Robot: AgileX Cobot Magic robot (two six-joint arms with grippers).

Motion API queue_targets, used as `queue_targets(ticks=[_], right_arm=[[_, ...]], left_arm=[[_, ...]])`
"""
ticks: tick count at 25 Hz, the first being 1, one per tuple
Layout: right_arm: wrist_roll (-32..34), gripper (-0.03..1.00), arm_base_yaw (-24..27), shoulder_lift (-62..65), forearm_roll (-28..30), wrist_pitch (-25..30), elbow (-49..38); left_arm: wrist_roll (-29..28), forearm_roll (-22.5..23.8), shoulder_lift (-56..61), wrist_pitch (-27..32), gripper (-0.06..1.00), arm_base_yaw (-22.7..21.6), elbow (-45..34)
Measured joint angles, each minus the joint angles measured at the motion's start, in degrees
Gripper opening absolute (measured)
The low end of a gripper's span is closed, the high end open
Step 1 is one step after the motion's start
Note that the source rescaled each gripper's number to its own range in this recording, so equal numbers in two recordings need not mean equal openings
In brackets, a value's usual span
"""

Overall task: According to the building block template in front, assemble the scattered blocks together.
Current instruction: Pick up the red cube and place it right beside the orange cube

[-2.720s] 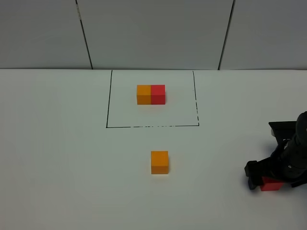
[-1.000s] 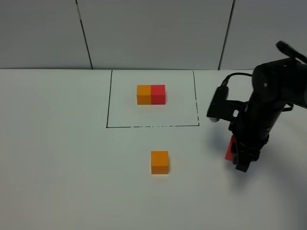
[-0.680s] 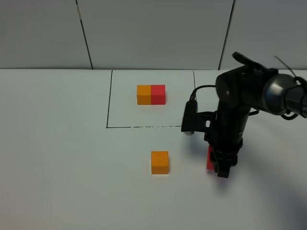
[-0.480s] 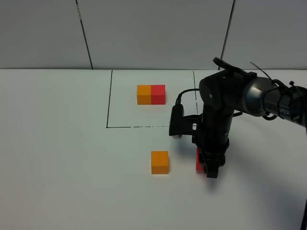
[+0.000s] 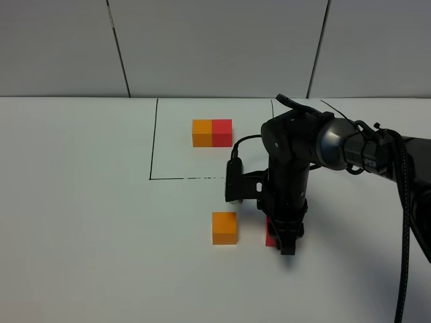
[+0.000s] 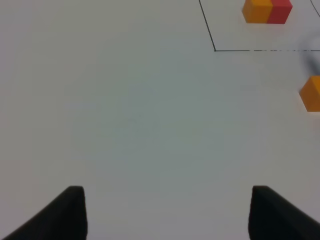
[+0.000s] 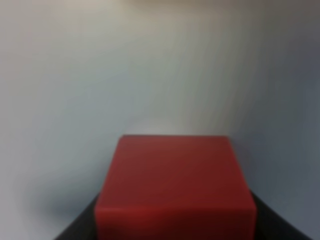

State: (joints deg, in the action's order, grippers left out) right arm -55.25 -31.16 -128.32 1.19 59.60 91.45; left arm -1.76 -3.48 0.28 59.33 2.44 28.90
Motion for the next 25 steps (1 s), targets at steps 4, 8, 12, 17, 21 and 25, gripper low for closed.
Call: queue_targets(ticks=[4, 8, 12, 17, 21, 25], right_arm=[[0.2, 0.00, -0.7, -0.1, 0.0, -0.8, 0.0], [0.2, 0.00, -0.7, -0.1, -0.6, -1.6, 0.0], [0.4, 0.00, -1.4, -0.1, -0.7, -2.0, 0.1], [0.6, 0.00, -1.9, -0.2, -0.8, -3.0, 0.1], [0.6, 0.00, -1.9, -0.2, -1.2, -3.5, 0.1], [0.7, 0.00, -2.2, -0.2, -1.2, -4.0, 0.1]], left_arm=[[0.1, 0.0, 0.0, 0.0, 0.54, 0.0, 0.0], [0.1, 0.0, 0.0, 0.0, 0.54, 0.0, 0.0], [0.1, 0.0, 0.0, 0.0, 0.54, 0.0, 0.0], [0.1, 0.0, 0.0, 0.0, 0.54, 0.0, 0.0], [0.1, 0.0, 0.0, 0.0, 0.54, 0.0, 0.0], [0.1, 0.0, 0.0, 0.0, 0.54, 0.0, 0.0]])
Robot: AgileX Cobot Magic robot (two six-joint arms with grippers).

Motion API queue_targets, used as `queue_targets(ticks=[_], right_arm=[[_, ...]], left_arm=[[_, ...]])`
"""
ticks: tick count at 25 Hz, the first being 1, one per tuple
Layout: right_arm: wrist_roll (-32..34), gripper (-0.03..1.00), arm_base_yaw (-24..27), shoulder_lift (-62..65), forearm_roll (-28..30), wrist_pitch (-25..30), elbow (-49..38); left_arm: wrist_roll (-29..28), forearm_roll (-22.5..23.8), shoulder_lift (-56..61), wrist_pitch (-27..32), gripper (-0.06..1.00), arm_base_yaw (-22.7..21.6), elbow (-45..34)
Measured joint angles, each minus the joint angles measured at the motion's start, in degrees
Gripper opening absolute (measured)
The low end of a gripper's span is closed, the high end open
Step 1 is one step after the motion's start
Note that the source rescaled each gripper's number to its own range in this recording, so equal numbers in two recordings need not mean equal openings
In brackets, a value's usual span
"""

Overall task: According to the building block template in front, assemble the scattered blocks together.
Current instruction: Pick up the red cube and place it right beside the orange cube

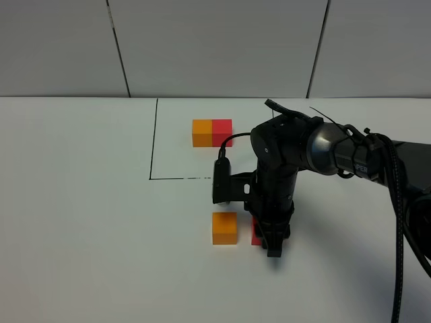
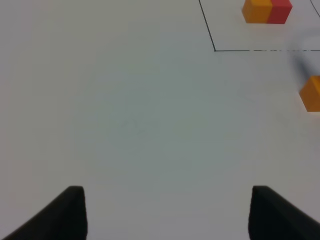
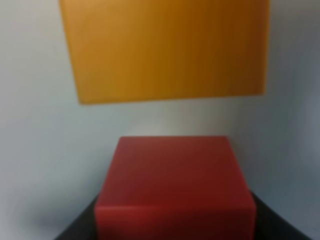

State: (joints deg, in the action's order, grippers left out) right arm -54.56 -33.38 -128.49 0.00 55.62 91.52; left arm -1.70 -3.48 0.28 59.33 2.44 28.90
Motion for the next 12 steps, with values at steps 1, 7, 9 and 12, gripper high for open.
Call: queue_targets(ticks=[1, 7, 9, 12], right_arm=[[0.0, 0.00, -0.1, -0.1, 0.0, 0.0, 0.2], [0.0, 0.00, -0.2, -0.2, -1.0, 0.2, 1.6], [0.0, 0.00, -0.2, -0.2, -1.0, 0.2, 1.6], [0.0, 0.00, -0.2, -0.2, -1.1, 0.2, 1.6]], left_arm=[[0.0, 0.0, 0.0, 0.0, 0.54, 0.0, 0.0], [0.0, 0.0, 0.0, 0.0, 0.54, 0.0, 0.0], [0.0, 0.0, 0.0, 0.0, 0.54, 0.0, 0.0], [0.0, 0.0, 0.0, 0.0, 0.54, 0.0, 0.0]])
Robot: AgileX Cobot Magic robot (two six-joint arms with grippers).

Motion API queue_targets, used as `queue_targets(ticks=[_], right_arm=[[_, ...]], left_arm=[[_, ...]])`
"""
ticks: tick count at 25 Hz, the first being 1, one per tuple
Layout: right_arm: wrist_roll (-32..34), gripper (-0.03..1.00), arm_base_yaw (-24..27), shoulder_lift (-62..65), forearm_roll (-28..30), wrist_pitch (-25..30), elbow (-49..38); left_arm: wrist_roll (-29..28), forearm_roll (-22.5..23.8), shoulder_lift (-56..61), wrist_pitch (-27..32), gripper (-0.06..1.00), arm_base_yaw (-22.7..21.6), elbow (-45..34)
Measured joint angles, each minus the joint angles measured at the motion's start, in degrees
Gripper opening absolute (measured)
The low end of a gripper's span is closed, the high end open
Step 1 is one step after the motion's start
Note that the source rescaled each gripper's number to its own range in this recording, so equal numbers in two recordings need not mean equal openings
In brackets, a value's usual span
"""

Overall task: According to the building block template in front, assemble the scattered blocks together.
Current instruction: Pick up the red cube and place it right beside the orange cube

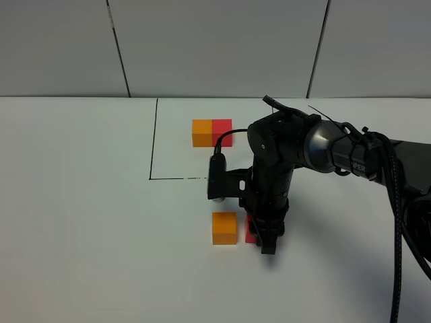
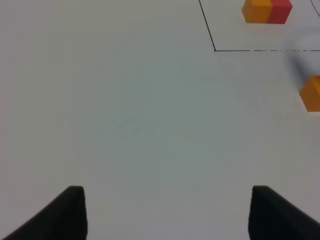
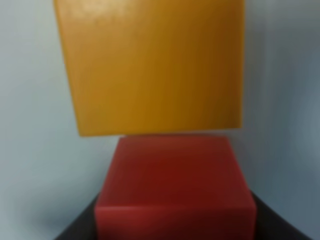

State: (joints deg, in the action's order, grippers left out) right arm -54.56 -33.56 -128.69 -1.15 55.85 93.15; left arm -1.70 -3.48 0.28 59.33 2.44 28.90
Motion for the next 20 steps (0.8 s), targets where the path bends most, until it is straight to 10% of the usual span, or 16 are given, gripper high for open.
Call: queue_targets(ticks=[20], right_arm=[[1.9, 0.00, -0.2, -1.7, -1.3, 0.8, 1.1]], left_arm=[[0.0, 0.0, 0.0, 0.0, 0.54, 0.0, 0.0]])
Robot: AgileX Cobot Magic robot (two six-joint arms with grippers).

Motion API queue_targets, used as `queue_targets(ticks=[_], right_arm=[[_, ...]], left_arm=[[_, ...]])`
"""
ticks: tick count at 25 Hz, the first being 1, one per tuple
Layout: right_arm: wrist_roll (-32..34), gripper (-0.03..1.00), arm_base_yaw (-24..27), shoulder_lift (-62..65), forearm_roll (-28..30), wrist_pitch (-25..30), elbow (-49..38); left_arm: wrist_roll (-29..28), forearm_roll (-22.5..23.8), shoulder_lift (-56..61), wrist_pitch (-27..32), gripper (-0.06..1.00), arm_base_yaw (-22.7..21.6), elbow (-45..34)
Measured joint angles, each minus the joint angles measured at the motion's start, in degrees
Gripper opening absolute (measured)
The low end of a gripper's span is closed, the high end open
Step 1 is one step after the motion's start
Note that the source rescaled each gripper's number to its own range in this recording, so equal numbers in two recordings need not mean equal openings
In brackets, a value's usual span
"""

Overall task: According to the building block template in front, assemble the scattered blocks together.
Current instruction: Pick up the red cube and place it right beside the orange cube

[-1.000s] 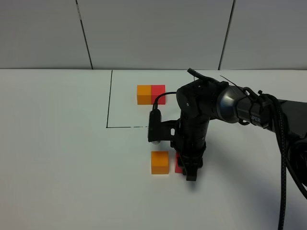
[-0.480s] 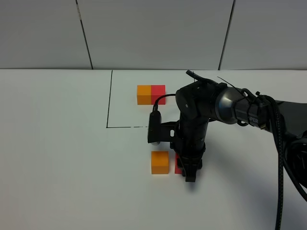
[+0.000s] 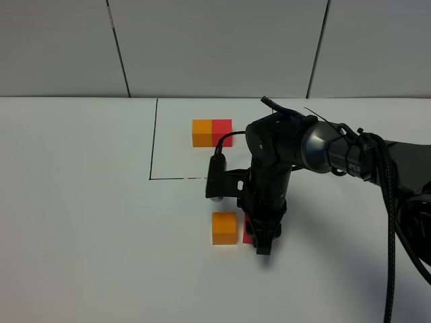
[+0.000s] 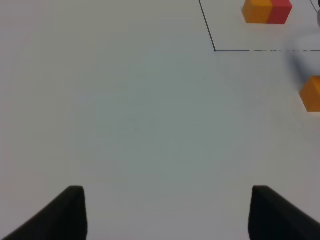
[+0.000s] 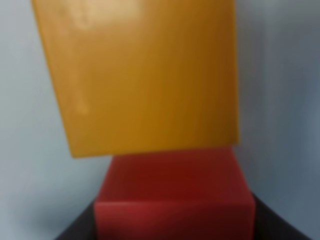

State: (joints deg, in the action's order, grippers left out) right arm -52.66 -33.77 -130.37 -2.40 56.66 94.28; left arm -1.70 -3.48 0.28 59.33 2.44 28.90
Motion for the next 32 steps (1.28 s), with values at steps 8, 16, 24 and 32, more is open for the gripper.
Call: queue_targets(ticks=[8, 16, 24, 32], right_arm=[[0.0, 0.00, -0.8, -0.2, -0.2, -0.3, 0.1], [-0.1, 0.00, -1.2, -0.3, -0.2, -0.5, 0.3], [-0.2, 0.00, -1.9, -0.4, -0.1, -1.2, 0.5], [-3.0, 0.00, -1.9, -0.4, -0.3, -1.2, 0.5]], left_arm=[[0.0, 0.0, 0.0, 0.0, 0.54, 0.0, 0.0], [0.0, 0.0, 0.0, 0.0, 0.53, 0.0, 0.0], [0.0, 0.0, 0.0, 0.0, 0.53, 0.0, 0.0], [0.0, 0.0, 0.0, 0.0, 0.53, 0.0, 0.0]])
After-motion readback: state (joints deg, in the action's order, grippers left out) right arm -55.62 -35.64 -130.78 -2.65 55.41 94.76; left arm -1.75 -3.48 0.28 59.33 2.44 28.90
